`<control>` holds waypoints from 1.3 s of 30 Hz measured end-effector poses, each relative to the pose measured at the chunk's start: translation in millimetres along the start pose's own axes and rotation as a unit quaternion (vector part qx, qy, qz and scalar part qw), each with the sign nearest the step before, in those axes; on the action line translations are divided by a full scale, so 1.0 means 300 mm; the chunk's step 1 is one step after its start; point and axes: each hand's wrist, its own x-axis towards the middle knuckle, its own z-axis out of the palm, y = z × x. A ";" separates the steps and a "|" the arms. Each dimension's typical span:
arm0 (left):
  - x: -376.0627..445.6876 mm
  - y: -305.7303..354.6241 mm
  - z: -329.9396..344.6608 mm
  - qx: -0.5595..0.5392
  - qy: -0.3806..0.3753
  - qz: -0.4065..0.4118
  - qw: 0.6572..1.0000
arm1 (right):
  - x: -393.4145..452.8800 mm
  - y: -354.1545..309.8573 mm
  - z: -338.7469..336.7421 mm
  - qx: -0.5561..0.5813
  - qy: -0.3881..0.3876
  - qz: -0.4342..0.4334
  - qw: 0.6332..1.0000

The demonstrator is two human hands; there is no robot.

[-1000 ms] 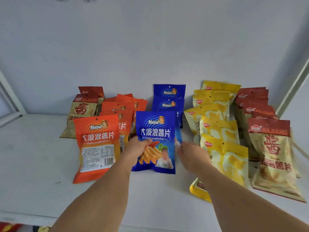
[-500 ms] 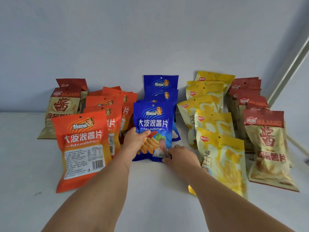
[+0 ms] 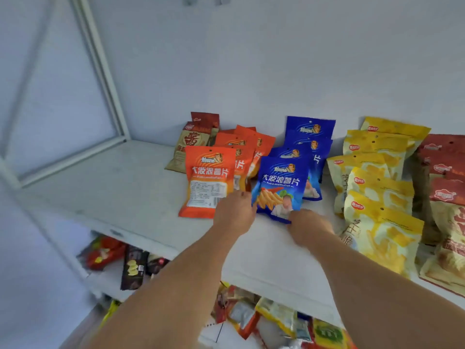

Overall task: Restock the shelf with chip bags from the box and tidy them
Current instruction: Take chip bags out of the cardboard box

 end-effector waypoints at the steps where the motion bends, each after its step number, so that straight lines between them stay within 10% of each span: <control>1: -0.084 -0.038 -0.028 0.060 -0.001 0.016 0.998 | -0.040 -0.036 0.005 -0.007 0.023 -0.017 1.000; 7: -0.669 -0.300 -0.135 0.255 -0.099 -0.038 0.961 | -0.321 -0.277 0.047 -0.078 0.055 -0.130 0.987; 21: -1.852 -0.752 -0.348 0.261 -0.174 -0.274 0.909 | -1.137 -1.223 0.344 -0.145 0.071 -0.505 0.848; 29: -2.452 -1.099 -0.414 0.207 -0.192 -0.415 0.865 | -1.499 -1.719 0.570 -0.134 -0.013 -0.596 0.792; 39: -2.765 -1.564 -0.245 0.036 -0.117 -0.638 0.760 | -1.637 -2.236 0.928 -0.031 -0.219 -0.543 0.810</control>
